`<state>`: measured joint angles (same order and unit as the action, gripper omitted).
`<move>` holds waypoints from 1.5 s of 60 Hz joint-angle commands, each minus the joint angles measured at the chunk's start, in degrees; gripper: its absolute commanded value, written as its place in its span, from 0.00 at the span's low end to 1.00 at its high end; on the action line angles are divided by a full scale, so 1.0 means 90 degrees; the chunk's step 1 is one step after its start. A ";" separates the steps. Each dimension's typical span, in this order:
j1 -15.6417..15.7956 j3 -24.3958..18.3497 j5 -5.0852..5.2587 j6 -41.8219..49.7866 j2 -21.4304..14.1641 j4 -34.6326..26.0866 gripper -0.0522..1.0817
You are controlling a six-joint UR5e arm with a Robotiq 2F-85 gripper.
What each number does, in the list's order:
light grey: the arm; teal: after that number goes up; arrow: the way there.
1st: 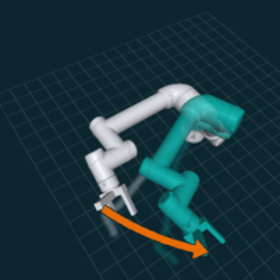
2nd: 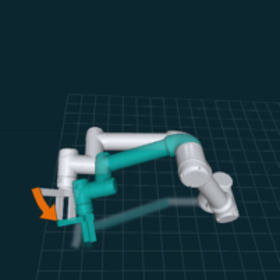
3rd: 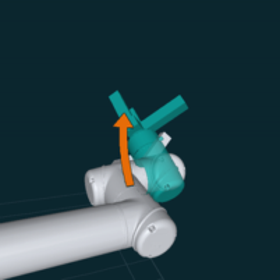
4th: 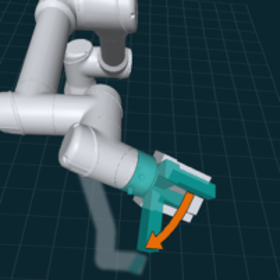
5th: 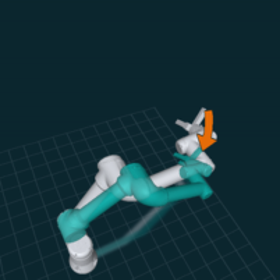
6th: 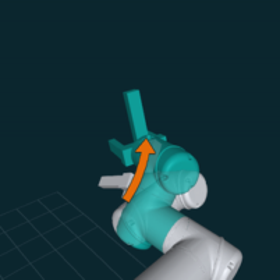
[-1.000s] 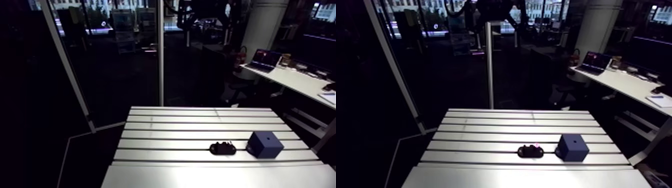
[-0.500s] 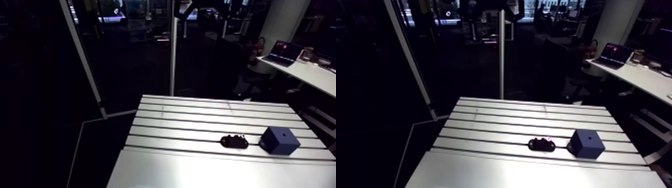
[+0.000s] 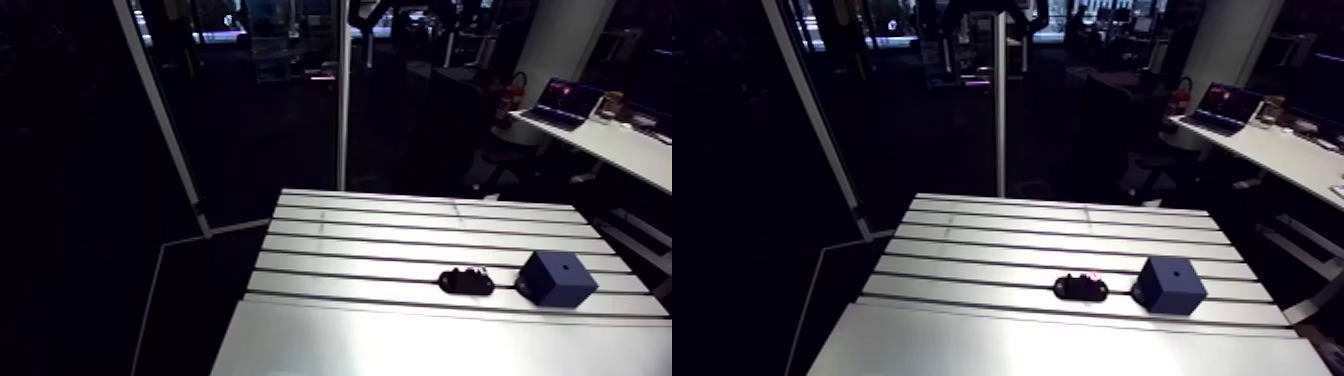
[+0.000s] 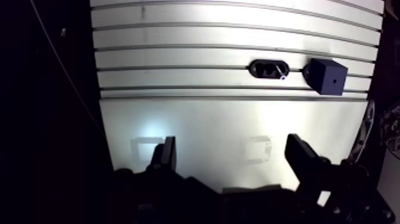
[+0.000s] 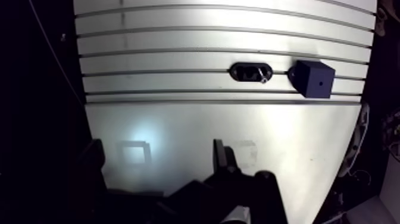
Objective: Pick up the M10 bolt and insert it into the hole until fully seated.
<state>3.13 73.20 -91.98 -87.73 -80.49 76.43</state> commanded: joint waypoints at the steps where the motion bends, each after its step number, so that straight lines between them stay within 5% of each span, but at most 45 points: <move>1: -0.0140 0.0100 -0.0008 -0.0041 -0.0050 0.0164 0.05; 56: -0.1052 0.0972 -0.0019 -0.1004 -0.0558 0.0656 0.05; 90: -0.2006 0.2408 0.0019 -0.1942 -0.0672 0.2282 0.06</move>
<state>-12.63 90.91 -91.94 -103.13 -86.58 92.73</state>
